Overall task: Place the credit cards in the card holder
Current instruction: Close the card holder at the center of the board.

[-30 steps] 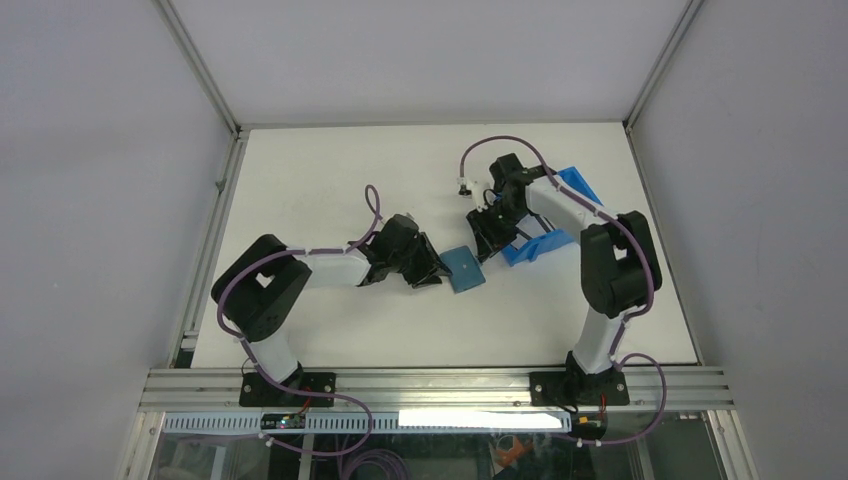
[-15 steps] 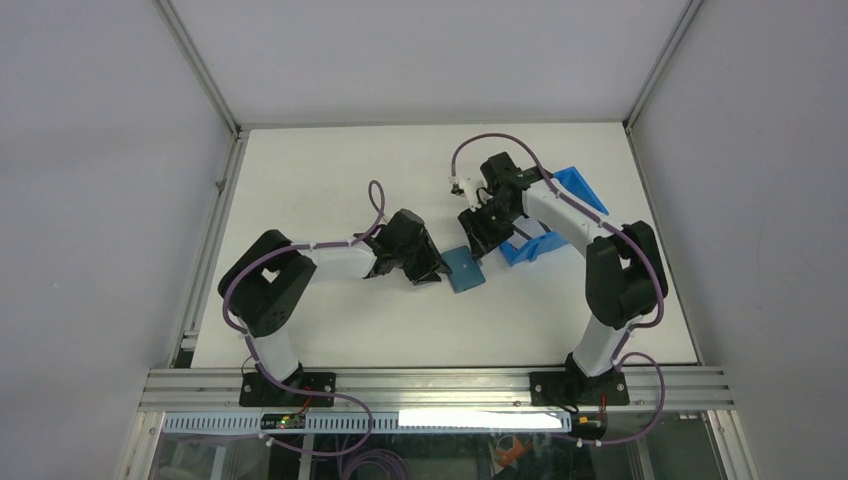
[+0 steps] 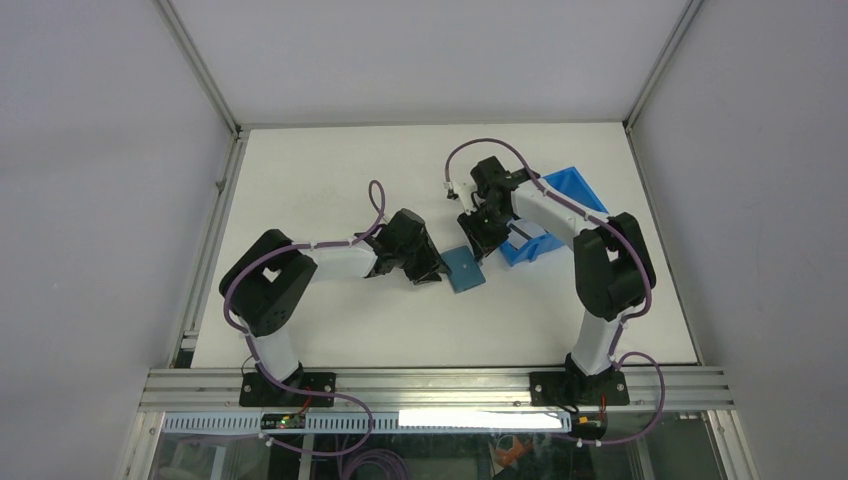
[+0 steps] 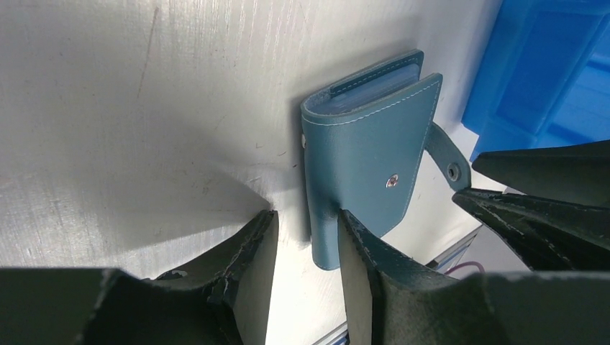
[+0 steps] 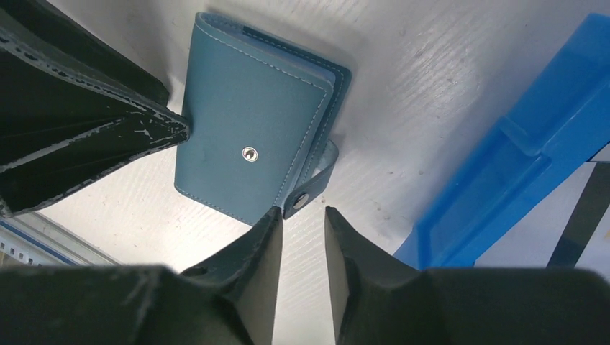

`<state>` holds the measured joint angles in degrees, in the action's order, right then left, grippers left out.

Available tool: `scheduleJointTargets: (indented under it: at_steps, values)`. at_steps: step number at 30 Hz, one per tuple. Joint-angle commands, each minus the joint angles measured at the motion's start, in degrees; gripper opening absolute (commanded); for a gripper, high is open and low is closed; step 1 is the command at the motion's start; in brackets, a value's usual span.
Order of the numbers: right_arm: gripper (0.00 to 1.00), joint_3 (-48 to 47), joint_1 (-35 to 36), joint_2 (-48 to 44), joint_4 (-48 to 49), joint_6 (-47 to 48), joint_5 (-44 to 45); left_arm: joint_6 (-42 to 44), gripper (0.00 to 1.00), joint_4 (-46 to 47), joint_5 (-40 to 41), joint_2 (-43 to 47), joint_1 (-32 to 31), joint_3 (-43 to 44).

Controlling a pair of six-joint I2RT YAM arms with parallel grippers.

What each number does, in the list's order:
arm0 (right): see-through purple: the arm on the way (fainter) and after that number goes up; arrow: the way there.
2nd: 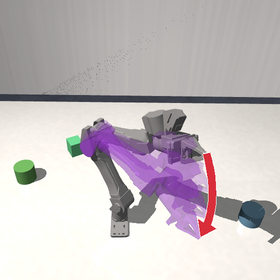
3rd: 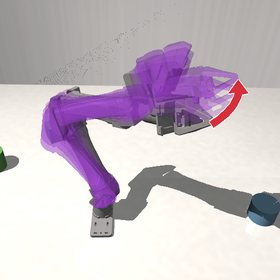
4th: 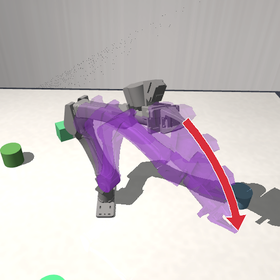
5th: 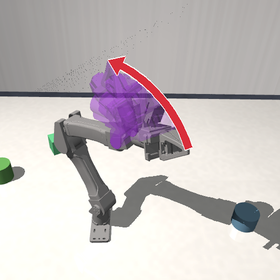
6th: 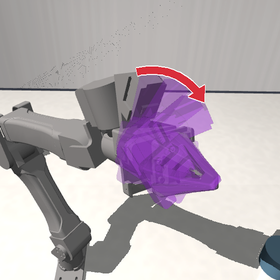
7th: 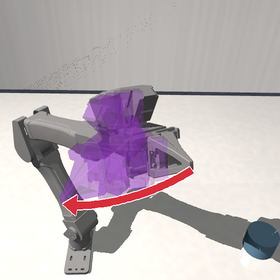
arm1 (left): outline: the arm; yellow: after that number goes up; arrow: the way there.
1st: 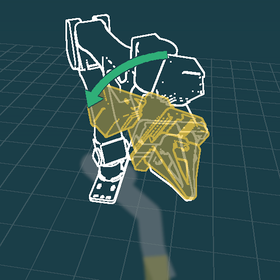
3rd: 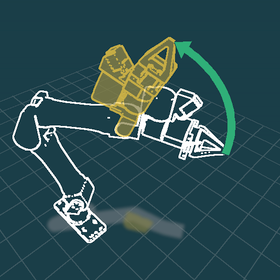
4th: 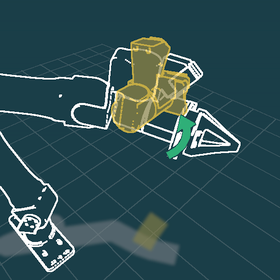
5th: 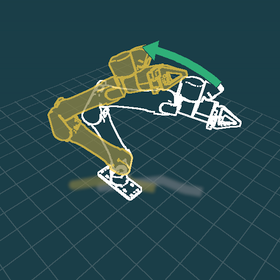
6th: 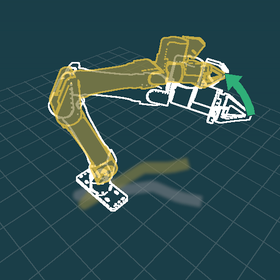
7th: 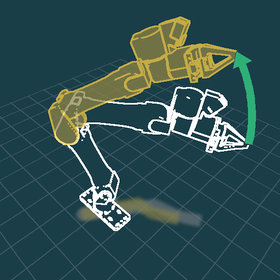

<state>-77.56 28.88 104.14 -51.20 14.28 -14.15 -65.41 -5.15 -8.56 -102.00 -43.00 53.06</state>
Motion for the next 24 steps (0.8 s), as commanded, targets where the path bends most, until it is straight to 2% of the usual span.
scheduleJointTargets:
  at_steps: [1, 5, 9, 16, 19, 24]
  values:
    - [0.29, -3.01, 0.47, 0.09, 1.05, -1.00, 0.71, -0.60, 0.37, 0.31, 0.38, -0.57, 0.46, 1.61]
    - [0.25, -3.41, 0.47, 0.51, 0.88, -1.43, 0.50, -0.65, 0.37, 0.47, 0.16, -0.73, 0.46, 1.61]
    - [0.16, -3.91, 0.47, 1.29, 0.63, -1.52, 0.40, -0.73, 0.37, 0.68, -0.05, -0.88, 0.43, 1.60]
    - [0.14, -3.90, 0.47, 1.66, 0.64, -1.61, 0.78, -1.04, 0.36, 1.20, -0.35, -1.26, 0.38, 1.52]
    - [0.01, -3.94, 0.39, 1.62, 0.48, -1.56, 0.58, -1.13, 0.34, 1.39, -0.36, -1.27, 0.38, 1.52]
    - [0.00, -4.26, -0.30, 1.72, 0.27, -1.84, -0.59, -1.42, 0.30, 2.22, -0.85, -1.45, 0.30, 1.20]
